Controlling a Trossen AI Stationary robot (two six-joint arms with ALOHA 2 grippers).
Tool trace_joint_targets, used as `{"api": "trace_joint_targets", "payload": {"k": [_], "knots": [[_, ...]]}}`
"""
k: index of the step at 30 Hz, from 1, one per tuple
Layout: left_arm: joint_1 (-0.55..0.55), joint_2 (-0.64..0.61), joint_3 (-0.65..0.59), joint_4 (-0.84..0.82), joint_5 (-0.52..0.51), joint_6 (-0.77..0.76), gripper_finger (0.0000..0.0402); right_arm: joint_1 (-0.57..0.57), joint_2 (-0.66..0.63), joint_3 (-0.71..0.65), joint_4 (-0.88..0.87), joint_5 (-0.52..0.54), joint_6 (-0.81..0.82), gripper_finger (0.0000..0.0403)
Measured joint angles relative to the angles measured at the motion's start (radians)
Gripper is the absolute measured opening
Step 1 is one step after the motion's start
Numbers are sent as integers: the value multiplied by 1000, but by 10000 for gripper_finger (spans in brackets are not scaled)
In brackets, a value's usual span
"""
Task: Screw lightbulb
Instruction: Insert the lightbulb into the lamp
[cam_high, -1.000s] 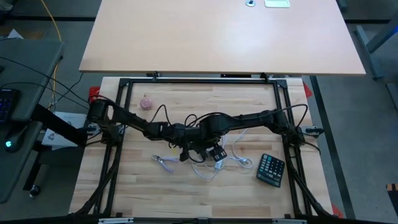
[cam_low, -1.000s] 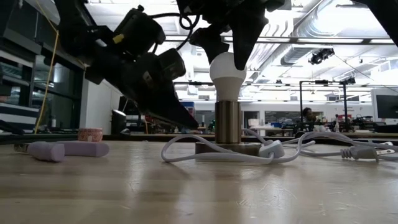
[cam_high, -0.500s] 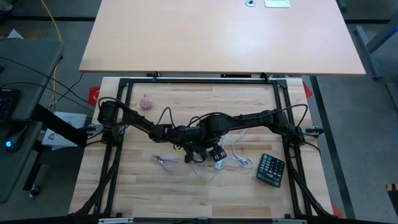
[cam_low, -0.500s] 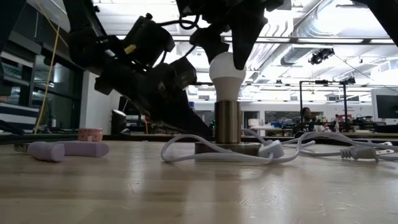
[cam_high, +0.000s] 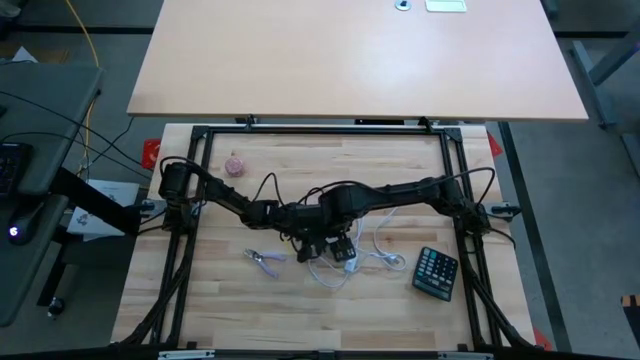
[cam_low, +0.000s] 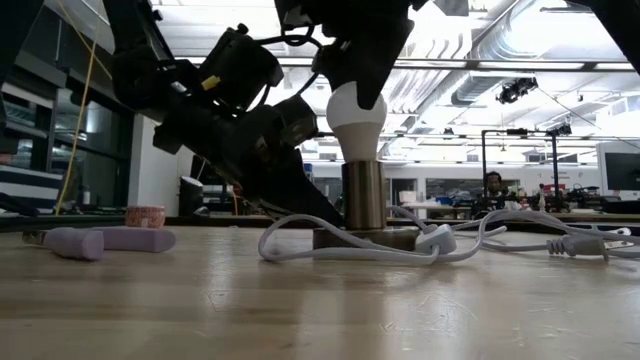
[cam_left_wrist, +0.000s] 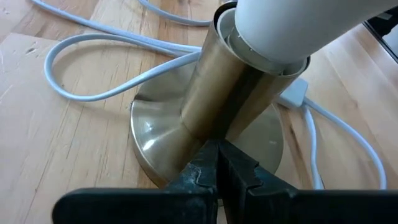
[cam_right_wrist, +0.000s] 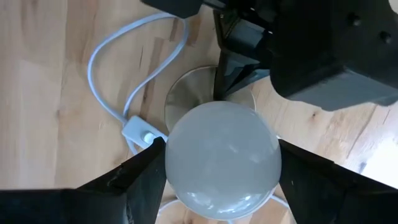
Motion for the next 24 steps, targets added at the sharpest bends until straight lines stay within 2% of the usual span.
{"api": "trace_joint_targets", "payload": {"k": [13, 24], "knots": [[1, 0, 0, 0, 6, -2, 0, 39, 0, 0, 2, 38, 223, 268], [1, 1, 0, 8, 6, -29, 0, 45, 0, 0, -35, 61, 568, 268]]}}
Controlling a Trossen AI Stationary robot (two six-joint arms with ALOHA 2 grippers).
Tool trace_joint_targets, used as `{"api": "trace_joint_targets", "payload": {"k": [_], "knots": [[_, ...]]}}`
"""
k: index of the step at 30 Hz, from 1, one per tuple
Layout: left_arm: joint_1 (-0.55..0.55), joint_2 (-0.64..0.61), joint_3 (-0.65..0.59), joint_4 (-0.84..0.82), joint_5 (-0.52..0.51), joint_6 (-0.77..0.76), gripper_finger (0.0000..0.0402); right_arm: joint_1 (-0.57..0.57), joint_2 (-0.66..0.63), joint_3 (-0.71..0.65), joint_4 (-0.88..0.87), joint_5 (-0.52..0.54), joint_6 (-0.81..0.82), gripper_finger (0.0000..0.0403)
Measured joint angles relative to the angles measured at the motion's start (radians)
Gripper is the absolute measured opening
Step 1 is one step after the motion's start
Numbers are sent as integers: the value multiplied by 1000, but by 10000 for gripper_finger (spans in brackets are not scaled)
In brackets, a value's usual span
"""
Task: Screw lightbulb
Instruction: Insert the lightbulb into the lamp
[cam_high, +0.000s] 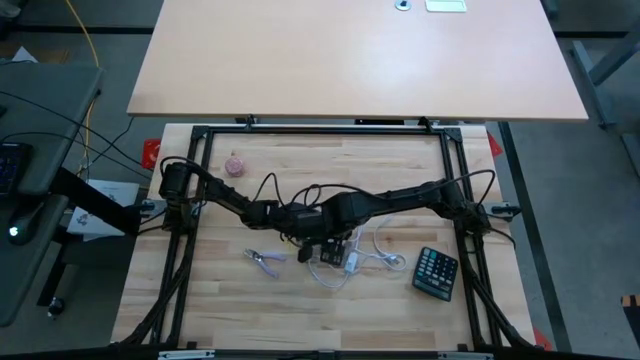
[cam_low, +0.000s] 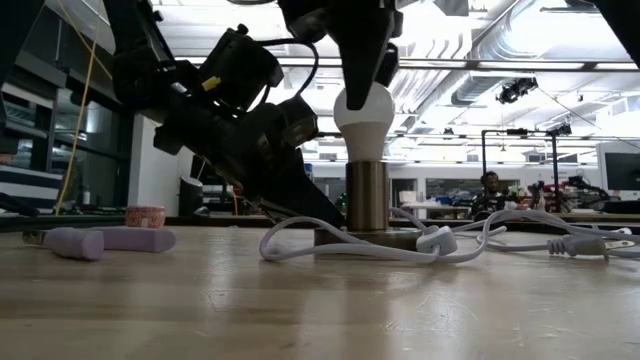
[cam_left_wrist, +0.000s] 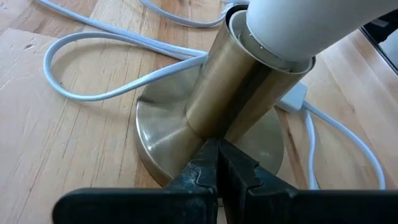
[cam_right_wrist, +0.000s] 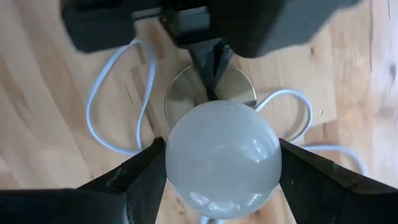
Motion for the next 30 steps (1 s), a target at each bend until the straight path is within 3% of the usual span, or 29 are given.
{"api": "trace_joint_targets", "payload": {"k": [9, 18, 30], "knots": [[0, 0, -1, 0, -1, -45, 0, 0, 0, 0, -4, -7, 386, 268], [0, 0, -1, 1, -1, -52, 0, -1, 0, 0, -6, -38, 972, 268], [0, 0, -1, 2, -23, -68, 0, 0, 0, 0, 64, -70, 1366, 268]]}}
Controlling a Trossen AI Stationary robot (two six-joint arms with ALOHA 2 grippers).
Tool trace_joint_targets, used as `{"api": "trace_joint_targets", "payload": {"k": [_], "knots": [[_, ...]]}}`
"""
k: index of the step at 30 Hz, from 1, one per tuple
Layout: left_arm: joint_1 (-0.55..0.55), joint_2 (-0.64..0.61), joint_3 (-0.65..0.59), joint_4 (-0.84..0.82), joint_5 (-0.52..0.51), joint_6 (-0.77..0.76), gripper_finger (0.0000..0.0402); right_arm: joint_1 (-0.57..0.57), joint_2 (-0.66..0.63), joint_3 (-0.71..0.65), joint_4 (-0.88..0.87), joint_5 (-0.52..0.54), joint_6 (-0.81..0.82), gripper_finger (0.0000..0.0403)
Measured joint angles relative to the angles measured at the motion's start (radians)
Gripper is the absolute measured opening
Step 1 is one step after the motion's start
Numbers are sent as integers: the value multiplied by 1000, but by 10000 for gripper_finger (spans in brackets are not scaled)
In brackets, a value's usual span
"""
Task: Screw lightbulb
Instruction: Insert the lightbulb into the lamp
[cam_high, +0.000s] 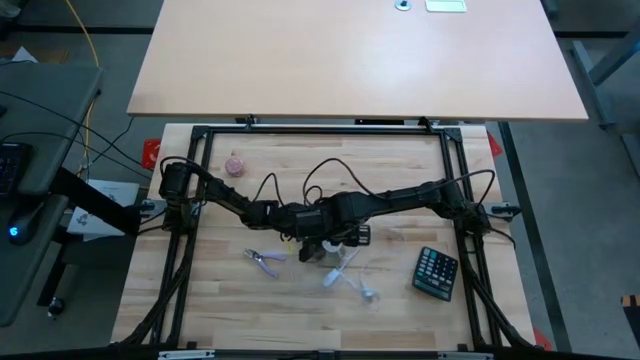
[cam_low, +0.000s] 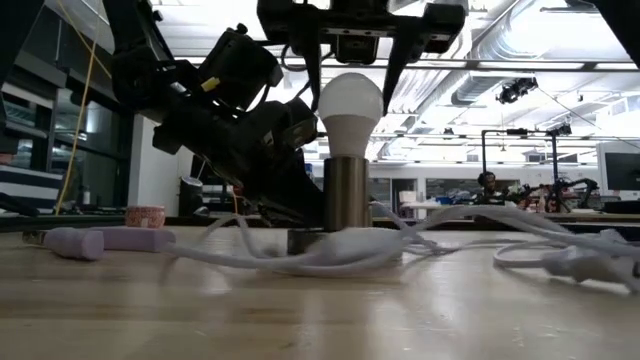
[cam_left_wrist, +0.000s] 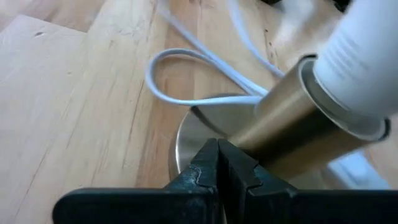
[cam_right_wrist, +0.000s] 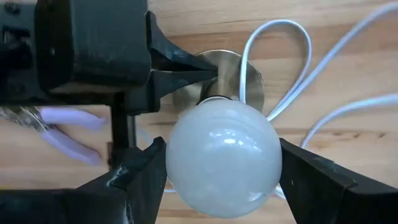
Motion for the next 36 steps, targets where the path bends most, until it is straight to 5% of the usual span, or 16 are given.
{"api": "trace_joint_targets", "payload": {"k": [26, 36], "knots": [[0, 0, 0, 1, -1, -9, 0, 0, 0, 0, 11, -15, -61, 270], [0, 0, 0, 1, -17, -9, 0, -2, -7, 2, 35, -22, -182, 320]]}}
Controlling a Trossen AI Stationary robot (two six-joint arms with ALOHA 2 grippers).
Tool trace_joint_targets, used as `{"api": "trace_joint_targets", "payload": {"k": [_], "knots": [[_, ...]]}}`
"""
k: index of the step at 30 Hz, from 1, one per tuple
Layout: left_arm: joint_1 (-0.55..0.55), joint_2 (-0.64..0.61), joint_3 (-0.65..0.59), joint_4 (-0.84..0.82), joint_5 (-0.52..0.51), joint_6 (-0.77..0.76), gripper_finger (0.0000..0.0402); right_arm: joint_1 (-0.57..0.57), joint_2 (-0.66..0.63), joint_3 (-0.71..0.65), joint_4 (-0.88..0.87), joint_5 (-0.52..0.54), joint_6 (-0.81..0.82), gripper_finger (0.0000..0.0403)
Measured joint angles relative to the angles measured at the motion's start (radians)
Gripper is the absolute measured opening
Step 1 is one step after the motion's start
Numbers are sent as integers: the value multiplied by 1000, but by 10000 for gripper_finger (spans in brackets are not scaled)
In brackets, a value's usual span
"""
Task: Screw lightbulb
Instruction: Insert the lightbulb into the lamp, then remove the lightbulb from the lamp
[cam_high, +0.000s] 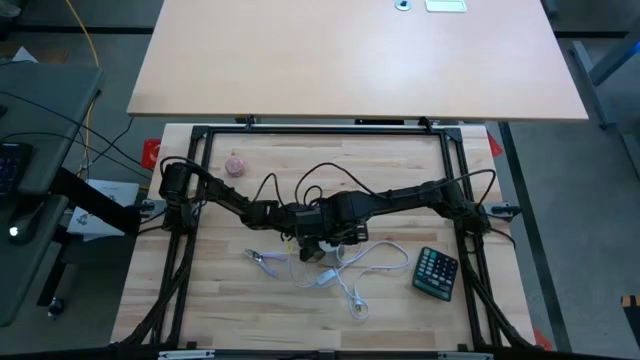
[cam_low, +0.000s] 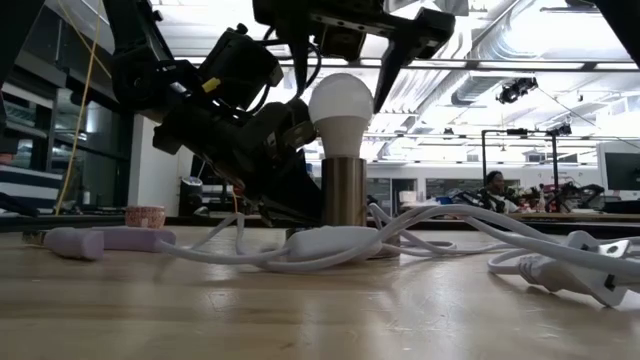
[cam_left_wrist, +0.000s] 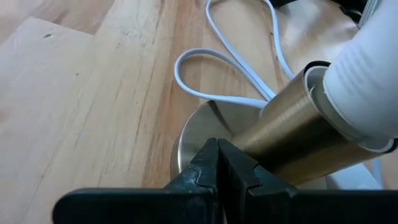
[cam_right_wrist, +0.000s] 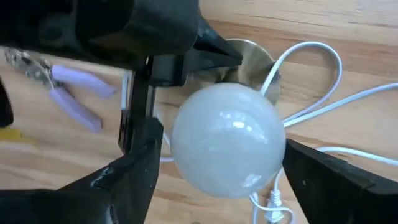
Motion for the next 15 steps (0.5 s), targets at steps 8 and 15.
{"api": "trace_joint_targets", "payload": {"k": [8, 15], "knots": [[0, -4, 0, -2, -12, 0, 0, -20, -27, 0, -101, -2, -66, 334], [29, -35, 0, -23, -3, 1, 0, -52, -94, 0, -168, 61, -188, 335]]}}
